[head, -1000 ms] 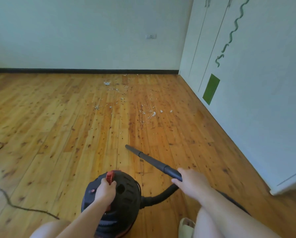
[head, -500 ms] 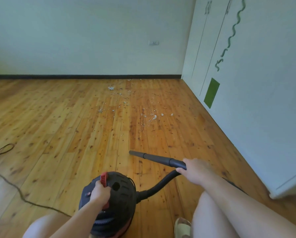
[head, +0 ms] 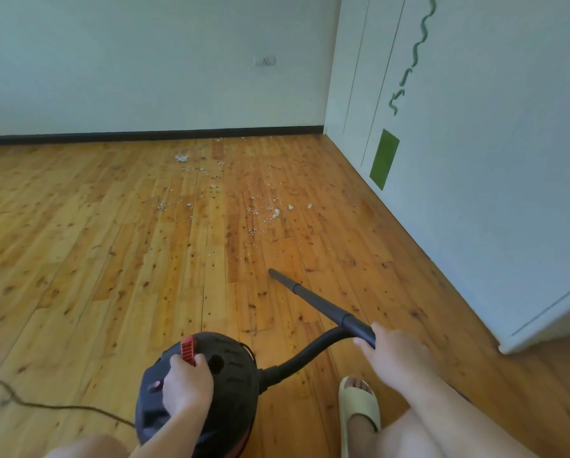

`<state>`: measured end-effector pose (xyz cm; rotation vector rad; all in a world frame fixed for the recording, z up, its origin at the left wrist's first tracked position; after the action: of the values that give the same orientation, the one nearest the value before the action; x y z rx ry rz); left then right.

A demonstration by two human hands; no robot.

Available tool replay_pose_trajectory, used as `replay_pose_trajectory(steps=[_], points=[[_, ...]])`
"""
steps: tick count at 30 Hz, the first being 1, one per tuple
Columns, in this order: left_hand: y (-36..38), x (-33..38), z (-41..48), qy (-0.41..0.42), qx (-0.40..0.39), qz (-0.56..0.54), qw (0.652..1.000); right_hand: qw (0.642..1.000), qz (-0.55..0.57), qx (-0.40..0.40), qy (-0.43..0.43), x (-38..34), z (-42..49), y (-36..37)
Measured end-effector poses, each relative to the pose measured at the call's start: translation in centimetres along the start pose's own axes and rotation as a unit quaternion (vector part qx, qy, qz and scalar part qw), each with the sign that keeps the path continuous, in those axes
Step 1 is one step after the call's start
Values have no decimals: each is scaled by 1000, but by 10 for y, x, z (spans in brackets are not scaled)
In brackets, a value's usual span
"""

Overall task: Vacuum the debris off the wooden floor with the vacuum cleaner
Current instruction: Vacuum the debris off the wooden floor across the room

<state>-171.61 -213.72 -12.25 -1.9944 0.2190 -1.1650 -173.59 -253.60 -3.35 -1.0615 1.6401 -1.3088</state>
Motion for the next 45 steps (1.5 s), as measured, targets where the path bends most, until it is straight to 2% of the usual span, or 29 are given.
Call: replay_pose_trajectory(steps=[7,14,22,29,36,45], points=[[13,30,10,54,-12,36,998,999,9,-5,32,17,13,0],[27,43,21,55,10,11,998,998,58,-27,9,-6,38,16],[34,53,36,79,25,-10,997,996,73,-23,35,-27,46,17],[39,56,46,82,32,-22,996,996,67,-61,-22,-67,39,18],[43,58,55,83,39,-19,996,993,80,-63,-65,-108,36,20],[46,62,69,65,34,34,997,985,95,-84,-118,-160,34,20]])
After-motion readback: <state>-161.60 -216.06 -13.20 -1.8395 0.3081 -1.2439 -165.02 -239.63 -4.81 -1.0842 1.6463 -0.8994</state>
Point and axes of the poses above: each hand's wrist, its own z-axis towards the middle knuckle, its own y-axis out of the palm, x = y × z, the point moved 8 cm from there along z, towards the middle knuckle, and after that the axes turned 6 degrees about y, right-handed, at the moved point
